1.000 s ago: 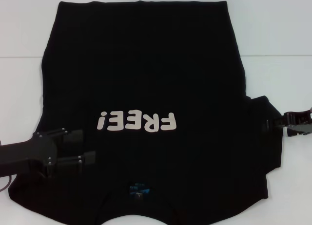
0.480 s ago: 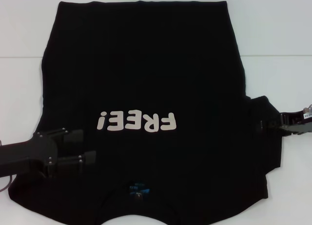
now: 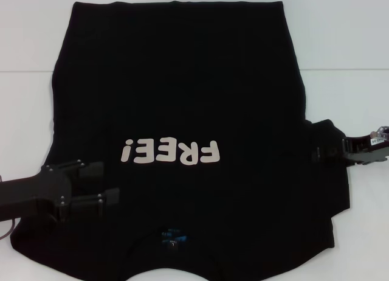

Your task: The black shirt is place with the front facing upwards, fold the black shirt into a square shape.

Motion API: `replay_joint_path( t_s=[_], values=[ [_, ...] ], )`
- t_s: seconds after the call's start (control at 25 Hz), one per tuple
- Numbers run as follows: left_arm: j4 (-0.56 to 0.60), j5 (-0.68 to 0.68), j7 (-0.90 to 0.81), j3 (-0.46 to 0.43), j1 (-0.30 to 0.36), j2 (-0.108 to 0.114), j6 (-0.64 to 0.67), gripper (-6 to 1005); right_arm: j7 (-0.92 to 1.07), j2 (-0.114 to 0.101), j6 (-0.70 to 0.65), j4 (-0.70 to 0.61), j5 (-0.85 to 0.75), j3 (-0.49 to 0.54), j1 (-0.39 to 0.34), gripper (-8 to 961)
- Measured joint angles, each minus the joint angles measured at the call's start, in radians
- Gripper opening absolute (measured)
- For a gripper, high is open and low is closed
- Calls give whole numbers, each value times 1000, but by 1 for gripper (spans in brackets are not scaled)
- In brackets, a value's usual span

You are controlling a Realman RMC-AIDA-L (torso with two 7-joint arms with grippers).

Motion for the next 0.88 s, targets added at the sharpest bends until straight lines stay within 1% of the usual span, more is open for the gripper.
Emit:
replay_joint_path(
  t_s=[0.48, 0.76, 0.88],
  values=[
    [0, 2, 0, 0, 0, 0, -1, 815, -5, -2, 7, 0, 9, -2, 2, 816],
    [0, 1, 0, 0, 0, 0, -1, 815, 5, -4, 16, -8, 5, -67, -7, 805],
    [0, 1, 0, 0, 0, 0, -1, 815, 8, -5, 21, -8, 5, -74, -8, 661]
  ],
)
